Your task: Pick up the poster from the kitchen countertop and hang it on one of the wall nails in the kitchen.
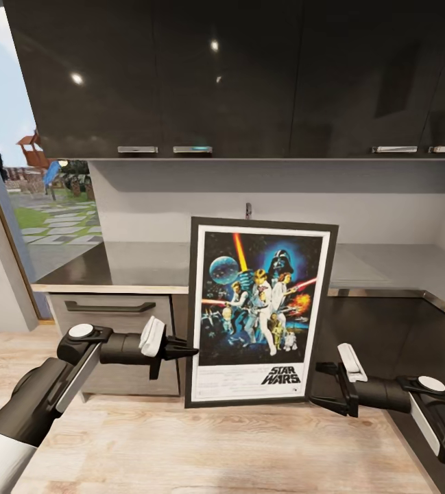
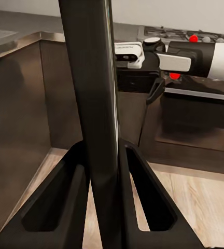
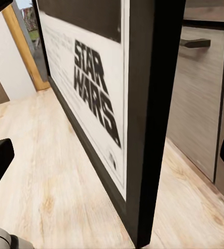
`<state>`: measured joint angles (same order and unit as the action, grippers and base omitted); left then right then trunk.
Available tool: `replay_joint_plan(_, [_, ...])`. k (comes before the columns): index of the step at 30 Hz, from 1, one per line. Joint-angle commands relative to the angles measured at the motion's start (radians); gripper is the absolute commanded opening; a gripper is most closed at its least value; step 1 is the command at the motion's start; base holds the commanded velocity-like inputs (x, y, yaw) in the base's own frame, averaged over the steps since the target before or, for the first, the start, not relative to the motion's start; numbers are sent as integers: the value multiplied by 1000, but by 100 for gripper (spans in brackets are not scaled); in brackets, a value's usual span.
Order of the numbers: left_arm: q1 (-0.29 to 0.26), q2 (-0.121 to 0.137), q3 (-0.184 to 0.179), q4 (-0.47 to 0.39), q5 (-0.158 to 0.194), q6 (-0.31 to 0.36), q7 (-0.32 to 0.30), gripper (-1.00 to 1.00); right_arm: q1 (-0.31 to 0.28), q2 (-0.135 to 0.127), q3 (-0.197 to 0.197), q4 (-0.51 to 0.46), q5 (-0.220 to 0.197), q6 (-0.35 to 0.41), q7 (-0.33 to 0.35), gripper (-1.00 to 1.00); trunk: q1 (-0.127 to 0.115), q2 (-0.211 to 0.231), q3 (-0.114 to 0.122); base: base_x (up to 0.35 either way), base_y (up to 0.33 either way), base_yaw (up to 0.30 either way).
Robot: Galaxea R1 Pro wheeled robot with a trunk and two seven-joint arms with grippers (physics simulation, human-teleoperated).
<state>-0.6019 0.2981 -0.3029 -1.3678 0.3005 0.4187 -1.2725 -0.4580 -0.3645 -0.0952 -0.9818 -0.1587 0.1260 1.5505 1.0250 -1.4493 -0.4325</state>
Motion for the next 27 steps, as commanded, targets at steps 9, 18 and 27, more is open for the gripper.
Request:
replay_joint_plan(9, [-1, 1, -1, 1, 6, 9, 0, -100, -1, -1, 0, 0, -2, 10, 4, 100, 0, -1, -1, 0, 0, 0])
replay_joint_plan(18, [-1, 1, -1, 1, 6, 9, -1, -100, -1, -1, 0, 0, -2, 10, 3, 100, 0, -1, -1, 0, 0, 0])
replay_joint_plan(27, [-1, 1, -1, 2, 6, -11, -17, -100, -1, 1, 1, 3, -2, 9, 3, 100, 0, -1, -1, 0, 0, 0])
